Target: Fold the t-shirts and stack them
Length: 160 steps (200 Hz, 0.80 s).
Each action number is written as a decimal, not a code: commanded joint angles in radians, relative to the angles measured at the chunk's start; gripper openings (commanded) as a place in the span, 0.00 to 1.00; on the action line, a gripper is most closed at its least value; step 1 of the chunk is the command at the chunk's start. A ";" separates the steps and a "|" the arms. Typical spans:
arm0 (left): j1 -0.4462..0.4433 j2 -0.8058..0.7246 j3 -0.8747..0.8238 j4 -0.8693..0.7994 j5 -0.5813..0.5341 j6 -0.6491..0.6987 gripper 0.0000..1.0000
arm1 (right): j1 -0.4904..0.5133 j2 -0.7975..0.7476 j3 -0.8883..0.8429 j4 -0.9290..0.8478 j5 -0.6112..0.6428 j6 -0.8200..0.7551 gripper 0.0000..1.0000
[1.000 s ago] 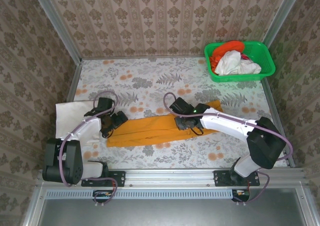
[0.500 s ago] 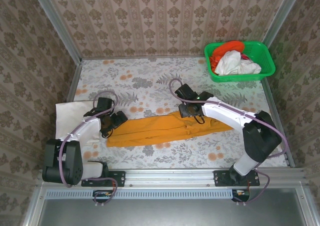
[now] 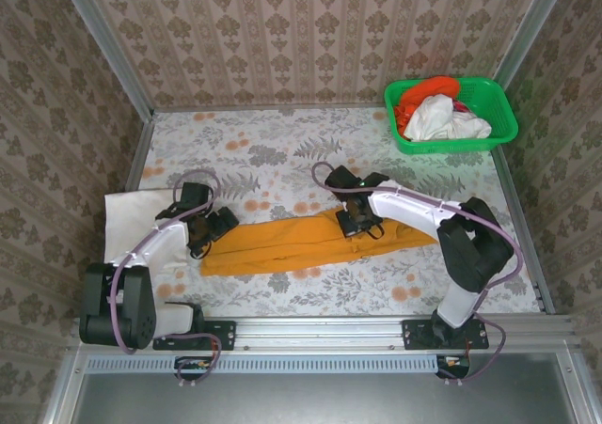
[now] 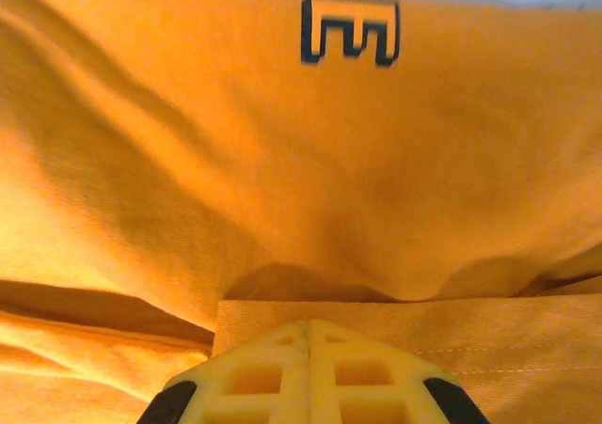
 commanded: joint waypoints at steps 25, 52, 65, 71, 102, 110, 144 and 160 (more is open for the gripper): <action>0.007 0.002 0.001 -0.003 0.001 0.021 0.93 | 0.018 -0.172 -0.018 0.132 0.113 -0.039 0.00; 0.006 0.001 -0.001 -0.004 0.000 0.022 0.93 | 0.024 -0.204 -0.047 0.193 0.119 -0.044 0.00; 0.008 0.000 0.000 -0.004 -0.002 0.023 0.93 | 0.025 -0.211 -0.065 0.229 0.105 -0.050 0.00; 0.008 0.002 0.000 -0.002 -0.002 0.023 0.93 | 0.025 -0.208 -0.073 0.231 0.092 -0.051 0.00; 0.007 0.001 0.006 -0.006 0.001 0.025 0.93 | 0.028 -0.113 -0.031 0.149 0.029 -0.034 0.51; 0.008 -0.001 0.004 -0.005 0.000 0.025 0.93 | 0.031 -0.094 -0.039 0.139 0.015 -0.032 0.51; 0.009 -0.001 0.000 -0.003 0.003 0.023 0.93 | 0.031 -0.041 -0.074 0.121 0.002 -0.024 0.45; 0.009 -0.001 -0.002 -0.002 0.001 0.023 0.93 | 0.031 -0.014 -0.076 0.110 0.013 -0.023 0.38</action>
